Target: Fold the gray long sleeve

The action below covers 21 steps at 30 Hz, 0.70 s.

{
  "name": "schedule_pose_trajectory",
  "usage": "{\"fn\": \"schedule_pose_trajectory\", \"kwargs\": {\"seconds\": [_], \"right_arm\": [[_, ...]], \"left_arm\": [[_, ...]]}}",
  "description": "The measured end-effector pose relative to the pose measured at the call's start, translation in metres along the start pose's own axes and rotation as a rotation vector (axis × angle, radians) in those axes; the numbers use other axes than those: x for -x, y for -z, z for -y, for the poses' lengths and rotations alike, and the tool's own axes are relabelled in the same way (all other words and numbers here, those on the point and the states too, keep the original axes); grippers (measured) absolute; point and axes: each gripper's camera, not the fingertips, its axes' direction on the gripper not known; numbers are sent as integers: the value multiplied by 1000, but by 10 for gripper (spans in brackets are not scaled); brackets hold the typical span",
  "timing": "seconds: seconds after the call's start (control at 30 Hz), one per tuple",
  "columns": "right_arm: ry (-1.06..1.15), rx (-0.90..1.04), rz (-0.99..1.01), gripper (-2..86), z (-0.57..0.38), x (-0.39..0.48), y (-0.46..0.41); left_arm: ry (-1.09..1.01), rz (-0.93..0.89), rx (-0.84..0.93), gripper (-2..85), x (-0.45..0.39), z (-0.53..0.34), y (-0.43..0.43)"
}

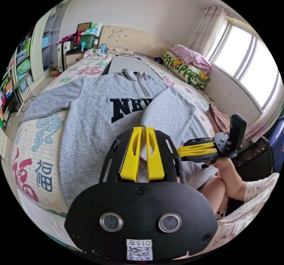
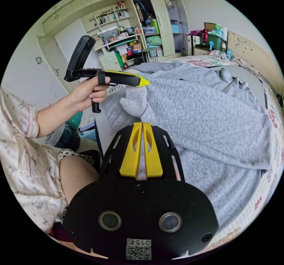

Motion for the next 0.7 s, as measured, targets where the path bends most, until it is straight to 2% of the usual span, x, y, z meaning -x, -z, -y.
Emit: {"fn": "schedule_pose_trajectory", "kwargs": {"seconds": [0.13, 0.23, 0.27, 0.33, 0.4, 0.43, 0.5, 0.57, 0.6, 0.63, 0.7], "right_arm": [[-38, -54, 118, -2, 30, -21, 41], [-76, -53, 138, 2, 57, -44, 73], [-86, -78, 172, 10, 65, -57, 96], [-115, -161, 242, 28, 74, -88, 144], [-250, -356, 281, 50, 71, -146, 220], [-302, -418, 282, 55, 67, -163, 239], [-540, -654, 225, 72, 38, -228, 304], [-733, -744, 147, 93, 19, -269, 335], [-854, -781, 156, 104, 10, -295, 351], [-881, -811, 173, 106, 7, -304, 358], [-951, -891, 214, 112, 10, -333, 378]], "left_arm": [[-87, 100, 28, 21, -21, 5, 2], [-68, 109, 125, 26, -20, 6, -25], [-63, 144, 109, 29, -22, 5, -25], [-55, 211, 57, 37, -26, 6, -15], [-66, 213, 18, 49, -31, 11, -5], [-101, 182, 7, 58, -39, 17, -1], [-188, 82, 10, 67, -58, 26, -2], [-286, -75, 69, 76, -80, 34, -17], [-340, -191, 145, 87, -94, 38, -36], [-377, -248, 216, 98, -105, 40, -55], [-409, -215, 270, 107, -117, 37, -79]]}}
